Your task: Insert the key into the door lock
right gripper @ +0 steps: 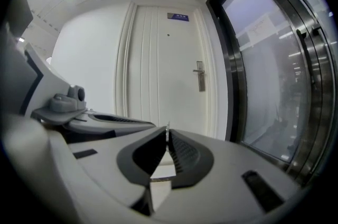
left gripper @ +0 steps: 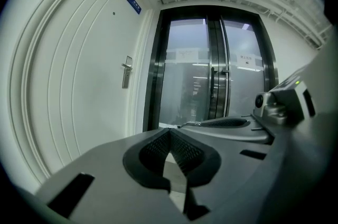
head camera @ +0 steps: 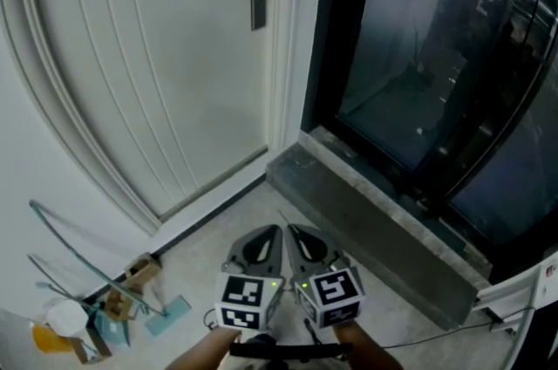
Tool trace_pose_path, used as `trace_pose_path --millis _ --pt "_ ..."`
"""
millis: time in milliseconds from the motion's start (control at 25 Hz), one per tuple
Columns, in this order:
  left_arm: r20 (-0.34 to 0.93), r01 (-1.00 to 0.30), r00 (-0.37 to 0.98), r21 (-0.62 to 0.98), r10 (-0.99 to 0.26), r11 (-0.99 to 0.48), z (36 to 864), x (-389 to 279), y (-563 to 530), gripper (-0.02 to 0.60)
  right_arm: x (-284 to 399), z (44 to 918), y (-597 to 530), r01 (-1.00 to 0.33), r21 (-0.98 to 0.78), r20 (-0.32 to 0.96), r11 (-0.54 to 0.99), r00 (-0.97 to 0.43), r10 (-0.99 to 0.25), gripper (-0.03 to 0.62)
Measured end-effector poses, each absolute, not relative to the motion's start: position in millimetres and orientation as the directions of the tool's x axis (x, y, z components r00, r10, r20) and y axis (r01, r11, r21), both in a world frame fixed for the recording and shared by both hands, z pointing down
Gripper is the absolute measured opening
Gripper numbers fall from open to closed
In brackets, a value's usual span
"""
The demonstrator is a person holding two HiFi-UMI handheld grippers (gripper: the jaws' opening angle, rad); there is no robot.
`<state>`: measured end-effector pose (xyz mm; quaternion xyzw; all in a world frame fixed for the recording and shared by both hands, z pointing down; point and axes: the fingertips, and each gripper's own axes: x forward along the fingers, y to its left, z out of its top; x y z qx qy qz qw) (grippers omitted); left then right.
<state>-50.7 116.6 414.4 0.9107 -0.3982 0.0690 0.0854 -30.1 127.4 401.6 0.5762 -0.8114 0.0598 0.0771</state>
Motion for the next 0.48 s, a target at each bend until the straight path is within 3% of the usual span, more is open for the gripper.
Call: trace_pose_path --millis 480 --pt "0.174 -0.738 0.674 0.118 -0.717 -0.665 413.5 -92.3 64.6 0.009 -71.0 401.3 77.0 -0.944 0.010 0.191 0.330 -0.322 -0.927 0.020"
